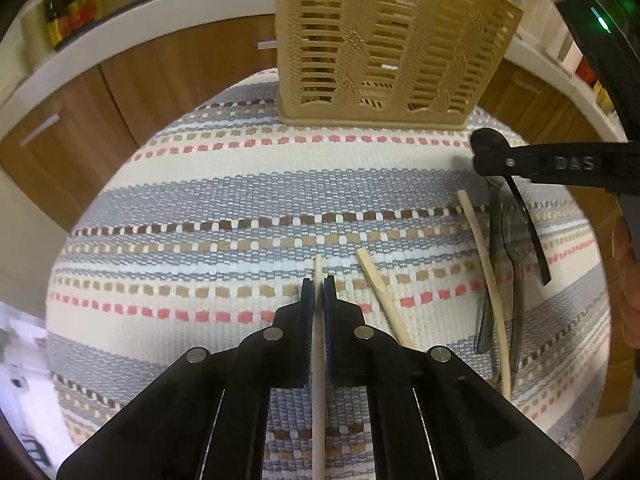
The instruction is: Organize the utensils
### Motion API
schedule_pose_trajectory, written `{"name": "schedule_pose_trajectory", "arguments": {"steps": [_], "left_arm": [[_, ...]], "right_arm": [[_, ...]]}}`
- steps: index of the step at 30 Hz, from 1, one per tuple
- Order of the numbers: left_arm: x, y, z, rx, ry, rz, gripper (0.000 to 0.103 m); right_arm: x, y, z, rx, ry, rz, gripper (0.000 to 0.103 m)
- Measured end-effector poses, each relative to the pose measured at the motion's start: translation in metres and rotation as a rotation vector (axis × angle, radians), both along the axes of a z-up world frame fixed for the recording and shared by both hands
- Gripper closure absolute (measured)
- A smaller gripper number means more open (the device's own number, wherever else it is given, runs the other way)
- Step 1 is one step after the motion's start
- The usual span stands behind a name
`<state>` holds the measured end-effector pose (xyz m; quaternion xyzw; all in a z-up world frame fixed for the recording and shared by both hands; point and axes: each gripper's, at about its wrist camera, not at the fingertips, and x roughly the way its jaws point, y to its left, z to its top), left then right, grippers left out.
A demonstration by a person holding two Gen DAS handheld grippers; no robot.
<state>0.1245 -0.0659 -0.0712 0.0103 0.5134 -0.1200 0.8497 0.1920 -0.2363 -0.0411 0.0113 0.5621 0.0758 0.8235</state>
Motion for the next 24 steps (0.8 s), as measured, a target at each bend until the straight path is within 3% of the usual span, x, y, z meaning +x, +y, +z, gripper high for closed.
{"name": "schedule_pose_trajectory", "arguments": {"steps": [5, 12, 16, 24], "left_arm": [[0.005, 0.034, 0.004, -0.112, 0.037, 0.023, 0.1], [0.024, 0.057, 0.013, -0.156, 0.04, 0.078, 0.1], [0.028, 0.064, 0.014, -0.164, 0.047, 0.075, 0.1], [0.034, 0.052, 0.004, -0.151, 0.052, 0.053, 0.1]], "right_arm": [[-0.002, -0.025, 0.002, 0.146, 0.021, -0.02, 0.069], [-0.005, -0.041, -0.002, 0.157, 0.017, -0.029, 0.067], [-0.013, -0.058, 0.004, 0.14, -0.008, -0.041, 0.051], [-0.013, -0.046, -0.004, 0.11, 0.021, -0.054, 0.053]]}}
